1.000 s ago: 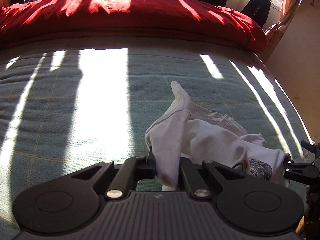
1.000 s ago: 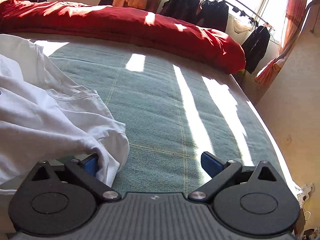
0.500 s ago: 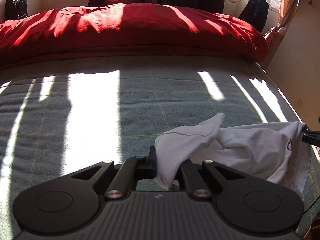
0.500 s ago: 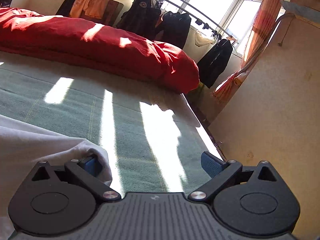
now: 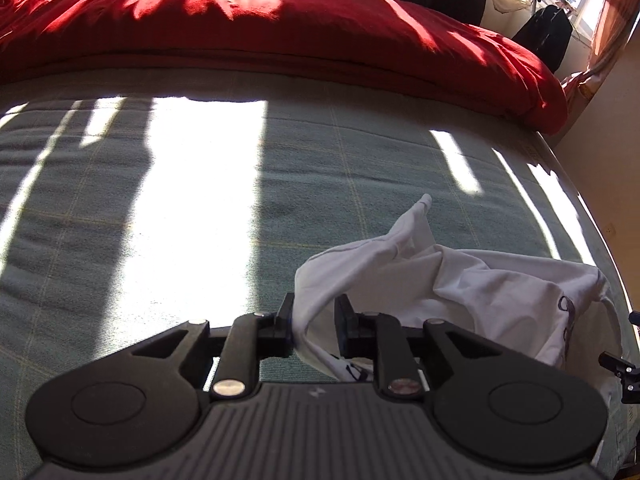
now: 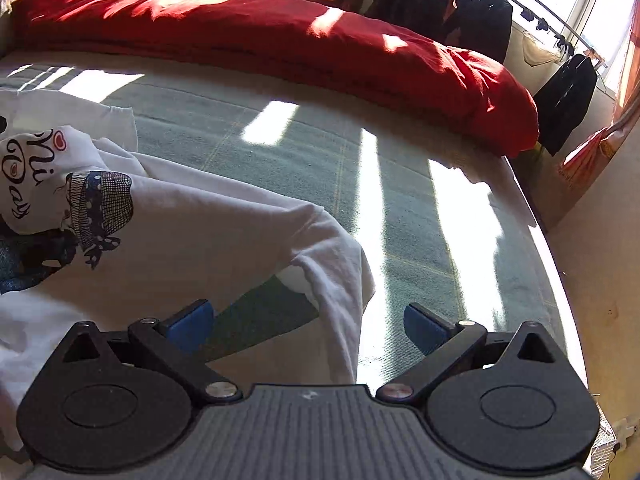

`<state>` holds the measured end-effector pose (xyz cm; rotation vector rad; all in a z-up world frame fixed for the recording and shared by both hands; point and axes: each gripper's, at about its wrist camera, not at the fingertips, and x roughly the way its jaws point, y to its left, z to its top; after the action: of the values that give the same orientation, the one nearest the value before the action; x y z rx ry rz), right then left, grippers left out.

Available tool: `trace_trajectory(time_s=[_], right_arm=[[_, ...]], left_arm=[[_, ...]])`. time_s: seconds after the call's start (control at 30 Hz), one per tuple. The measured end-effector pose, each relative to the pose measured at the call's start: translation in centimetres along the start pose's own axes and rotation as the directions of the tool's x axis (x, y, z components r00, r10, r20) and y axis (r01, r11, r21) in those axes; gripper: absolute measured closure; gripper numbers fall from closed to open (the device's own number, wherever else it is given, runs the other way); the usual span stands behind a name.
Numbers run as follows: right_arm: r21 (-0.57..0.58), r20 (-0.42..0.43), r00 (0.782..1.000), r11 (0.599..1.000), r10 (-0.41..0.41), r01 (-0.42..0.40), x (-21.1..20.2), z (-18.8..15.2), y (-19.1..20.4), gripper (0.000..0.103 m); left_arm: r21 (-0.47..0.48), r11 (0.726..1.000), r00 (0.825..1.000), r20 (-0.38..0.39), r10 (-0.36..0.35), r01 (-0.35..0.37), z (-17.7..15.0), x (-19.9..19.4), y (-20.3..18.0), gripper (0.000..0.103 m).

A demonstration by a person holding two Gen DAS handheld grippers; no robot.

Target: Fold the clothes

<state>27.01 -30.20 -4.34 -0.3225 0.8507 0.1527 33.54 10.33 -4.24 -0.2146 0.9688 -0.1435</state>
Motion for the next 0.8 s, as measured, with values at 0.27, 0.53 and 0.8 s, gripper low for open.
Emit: trace_trajectory(time_s=[0.27, 0.53, 0.8], right_arm=[[0.169, 0.067, 0.971, 0.957, 0.229, -0.237, -6.7, -2.8, 3.8, 0.000], [0.298, 0.085, 0.936, 0.888, 0.341, -0.350, -8.2, -4.9, 6.6, 0.000], [0.319, 0.058, 0.936, 0.882, 0.347, -0.346, -8.1, -5.9, 7.0, 0.000]], left_arm=[[-0.117, 0.986, 0.991, 0.084, -0.105, 0.115, -3.8, -2.7, 1.0, 0.058], [-0.140, 0.973, 0.980, 0.101, -0.170, 0.183, -7.7, -1.2, -0.2, 0.058], [-0.072, 0.990, 0.983, 0.150, -0.108, 0.120, -7.4, -2.0, -1.1, 0.103]])
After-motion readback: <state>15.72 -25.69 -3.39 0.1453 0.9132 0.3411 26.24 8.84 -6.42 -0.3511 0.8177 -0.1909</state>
